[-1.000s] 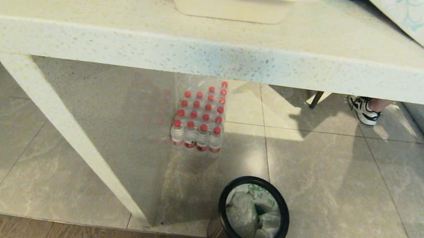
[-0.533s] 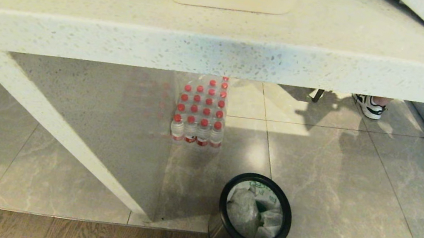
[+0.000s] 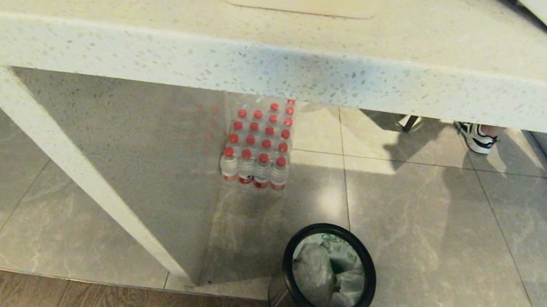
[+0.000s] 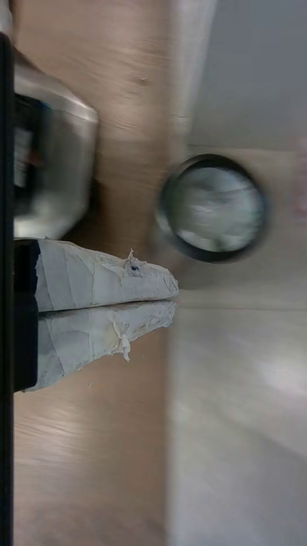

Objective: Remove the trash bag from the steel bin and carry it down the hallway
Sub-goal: Place the outer trash can on the ground

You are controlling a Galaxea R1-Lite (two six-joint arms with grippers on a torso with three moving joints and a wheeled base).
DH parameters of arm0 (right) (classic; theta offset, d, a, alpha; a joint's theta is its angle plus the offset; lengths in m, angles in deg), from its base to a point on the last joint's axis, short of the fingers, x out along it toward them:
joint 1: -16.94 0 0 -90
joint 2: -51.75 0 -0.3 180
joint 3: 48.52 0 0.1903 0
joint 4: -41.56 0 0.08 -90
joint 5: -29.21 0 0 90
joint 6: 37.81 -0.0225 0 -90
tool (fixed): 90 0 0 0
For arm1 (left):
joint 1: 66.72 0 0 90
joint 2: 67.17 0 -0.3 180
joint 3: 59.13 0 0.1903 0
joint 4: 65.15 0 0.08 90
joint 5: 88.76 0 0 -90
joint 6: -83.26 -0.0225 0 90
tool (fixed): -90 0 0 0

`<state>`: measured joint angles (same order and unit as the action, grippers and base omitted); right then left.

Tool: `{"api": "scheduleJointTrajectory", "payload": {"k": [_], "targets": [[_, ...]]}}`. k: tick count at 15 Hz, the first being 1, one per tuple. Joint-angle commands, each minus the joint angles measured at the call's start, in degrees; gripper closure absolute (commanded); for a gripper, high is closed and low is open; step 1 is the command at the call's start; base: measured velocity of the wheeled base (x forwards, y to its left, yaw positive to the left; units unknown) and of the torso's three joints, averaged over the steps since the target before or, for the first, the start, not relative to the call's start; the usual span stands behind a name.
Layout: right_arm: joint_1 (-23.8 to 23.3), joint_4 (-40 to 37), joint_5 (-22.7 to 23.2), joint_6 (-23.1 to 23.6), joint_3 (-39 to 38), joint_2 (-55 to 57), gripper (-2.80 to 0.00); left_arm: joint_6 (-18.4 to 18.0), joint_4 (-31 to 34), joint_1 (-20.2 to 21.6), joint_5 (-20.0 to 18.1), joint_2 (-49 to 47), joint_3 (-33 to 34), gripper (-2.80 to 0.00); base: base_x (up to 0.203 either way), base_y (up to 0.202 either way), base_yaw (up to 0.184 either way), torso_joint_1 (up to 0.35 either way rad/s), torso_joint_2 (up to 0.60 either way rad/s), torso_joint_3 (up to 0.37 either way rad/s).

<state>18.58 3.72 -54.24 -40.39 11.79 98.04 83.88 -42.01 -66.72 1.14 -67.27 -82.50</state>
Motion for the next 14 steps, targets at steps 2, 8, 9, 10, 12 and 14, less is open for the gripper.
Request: {"api": "scheduleJointTrajectory", "payload": {"k": [2, 8, 9, 10, 12, 14], "targets": [[1.09, 5.04, 0.43, -1.58, 3.53, 28.16, 0.00, -0.01, -0.03, 0.00, 0.01, 0.01, 0.00, 0.00, 0.000, 0.000, 0.000, 0.000, 0.00, 0.000], [5.11, 22.40, 1.51, -6.19, 0.60, 42.98, 0.00, -0.01, -0.03, 0.00, 0.01, 0.01, 0.00, 0.00, 0.000, 0.000, 0.000, 0.000, 0.00, 0.000], [6.53, 25.76, 1.35, -8.00, 0.75, 46.94, 0.00, -0.01, -0.03, 0.00, 0.01, 0.01, 0.00, 0.00, 0.000, 0.000, 0.000, 0.000, 0.00, 0.000], [7.69, 29.40, 0.98, -9.13, 0.90, 50.73, 0.00, -0.01, -0.03, 0.00, 0.01, 0.01, 0.00, 0.00, 0.000, 0.000, 0.000, 0.000, 0.00, 0.000], [10.28, 36.21, -1.09, -10.34, 1.03, 57.47, 0.00, -0.01, -0.03, 0.00, 0.01, 0.01, 0.00, 0.00, 0.000, 0.000, 0.000, 0.000, 0.00, 0.000], [12.44, 41.65, -2.76, -10.94, 1.16, 62.66, 0.00, -0.01, -0.03, 0.00, 0.01, 0.01, 0.00, 0.00, 0.000, 0.000, 0.000, 0.000, 0.00, 0.000]]}}
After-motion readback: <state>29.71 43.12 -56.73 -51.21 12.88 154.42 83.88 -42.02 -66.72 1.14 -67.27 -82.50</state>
